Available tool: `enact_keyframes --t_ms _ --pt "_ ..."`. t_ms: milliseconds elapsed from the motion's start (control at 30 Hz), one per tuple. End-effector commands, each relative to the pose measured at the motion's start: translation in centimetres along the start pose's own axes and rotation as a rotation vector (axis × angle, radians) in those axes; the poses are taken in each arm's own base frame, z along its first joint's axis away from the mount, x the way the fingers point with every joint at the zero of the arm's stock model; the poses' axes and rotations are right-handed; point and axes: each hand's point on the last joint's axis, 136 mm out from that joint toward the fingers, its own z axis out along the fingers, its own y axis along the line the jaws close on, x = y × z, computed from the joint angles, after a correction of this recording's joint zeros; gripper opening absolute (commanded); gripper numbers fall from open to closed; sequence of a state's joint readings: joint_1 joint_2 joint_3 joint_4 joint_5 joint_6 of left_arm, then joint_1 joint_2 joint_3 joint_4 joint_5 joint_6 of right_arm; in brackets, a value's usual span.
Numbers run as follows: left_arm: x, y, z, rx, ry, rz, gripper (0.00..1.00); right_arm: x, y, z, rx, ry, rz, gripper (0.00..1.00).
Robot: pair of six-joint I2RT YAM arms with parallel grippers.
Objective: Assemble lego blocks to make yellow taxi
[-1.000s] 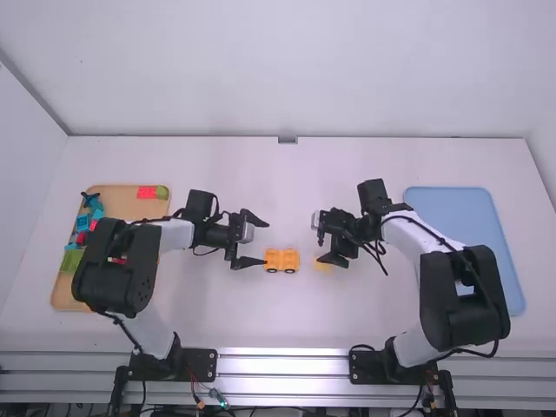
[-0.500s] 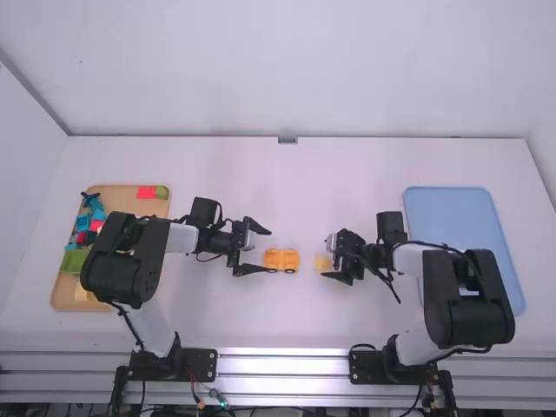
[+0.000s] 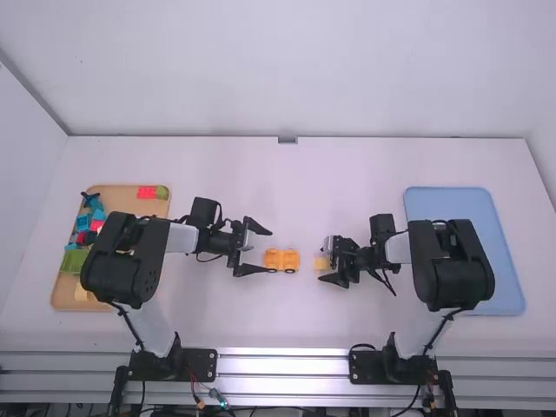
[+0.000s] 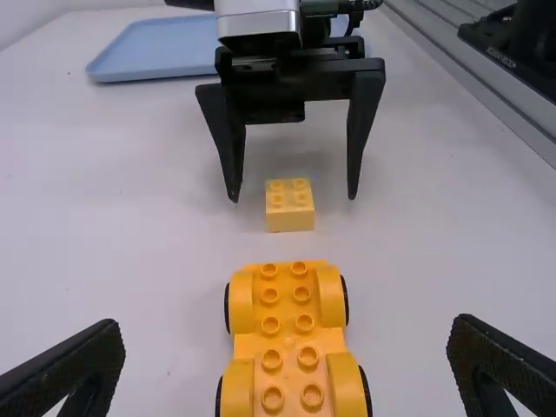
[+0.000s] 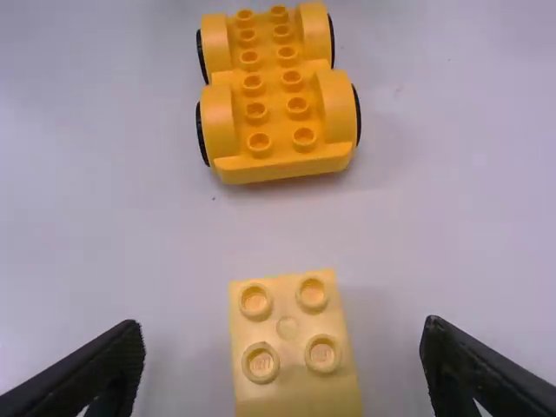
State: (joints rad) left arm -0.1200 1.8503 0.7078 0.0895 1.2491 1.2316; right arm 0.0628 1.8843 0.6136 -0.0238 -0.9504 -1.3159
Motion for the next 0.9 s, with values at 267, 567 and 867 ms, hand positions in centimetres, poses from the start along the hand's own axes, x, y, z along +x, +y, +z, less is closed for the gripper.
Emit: enact_keyframes --t_ms 267,567,867 --pt "-0.2 -0.9 0.2 0.023 -0.029 -0.012 0.99 0.2 -0.5 0.9 -0.064 -0.035 -0.052 0.59" --pt "0.9 -0.9 0.5 0.015 0.033 -0.011 0.99 0.1 -0.4 0.8 -0.067 -0.038 -0.039 0.29" --pt "3.8 -0.8 3.1 -0.039 0.138 -0.029 0.99 -4.9 -0.7 -0.3 -0.054 -0.136 -0.035 0.18"
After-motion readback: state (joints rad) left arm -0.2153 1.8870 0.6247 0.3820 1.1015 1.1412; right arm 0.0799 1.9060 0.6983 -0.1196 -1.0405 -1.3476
